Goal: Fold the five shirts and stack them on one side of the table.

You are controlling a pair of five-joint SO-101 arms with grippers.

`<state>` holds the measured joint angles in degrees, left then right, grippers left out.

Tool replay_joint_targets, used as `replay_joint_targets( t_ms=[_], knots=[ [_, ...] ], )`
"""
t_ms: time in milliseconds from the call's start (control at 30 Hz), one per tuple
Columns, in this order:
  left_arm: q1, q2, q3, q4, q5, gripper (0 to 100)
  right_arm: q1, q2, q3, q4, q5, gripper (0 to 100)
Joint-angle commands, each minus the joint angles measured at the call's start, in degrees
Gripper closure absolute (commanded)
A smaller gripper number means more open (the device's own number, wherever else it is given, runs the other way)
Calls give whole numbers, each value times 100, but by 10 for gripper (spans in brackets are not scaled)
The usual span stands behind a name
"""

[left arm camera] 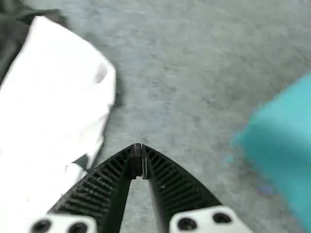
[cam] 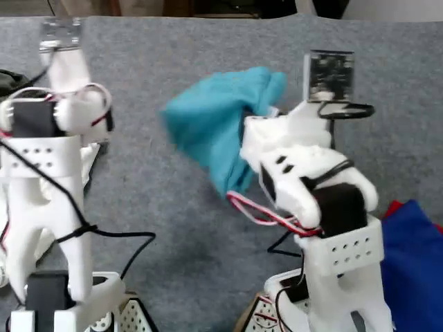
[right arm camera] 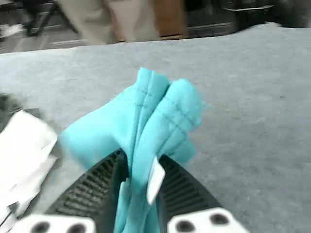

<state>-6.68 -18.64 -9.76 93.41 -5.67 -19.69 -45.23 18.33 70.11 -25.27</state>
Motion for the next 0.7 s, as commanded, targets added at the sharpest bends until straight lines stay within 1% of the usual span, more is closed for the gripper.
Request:
replay_joint_targets(
  t_ms=[0,100,233,367,433,567,667],
  knots=[
    [-343,-303,-237,26,-167,979,92,224,224,-369,-88,994],
    [-387,-321,-237,35,-193,979,646,690,1174,-800,132,994],
    [-343,-303,-211,79,-176,979,1165,1200,2352,-1908,527,994],
    [-273,-312,97,-62,-167,979,1815,1666,2949,-2884,853,994],
    [-264,-321,246,-97,-167,979,2229,1938,3002,-3059,1037,994],
    [-255,-321,343,-123,-167,979,3116,2299,2923,-3095,1547,994],
    [-237,-321,352,-123,-167,979,3538,2308,2888,-3077,1864,994]
  ],
)
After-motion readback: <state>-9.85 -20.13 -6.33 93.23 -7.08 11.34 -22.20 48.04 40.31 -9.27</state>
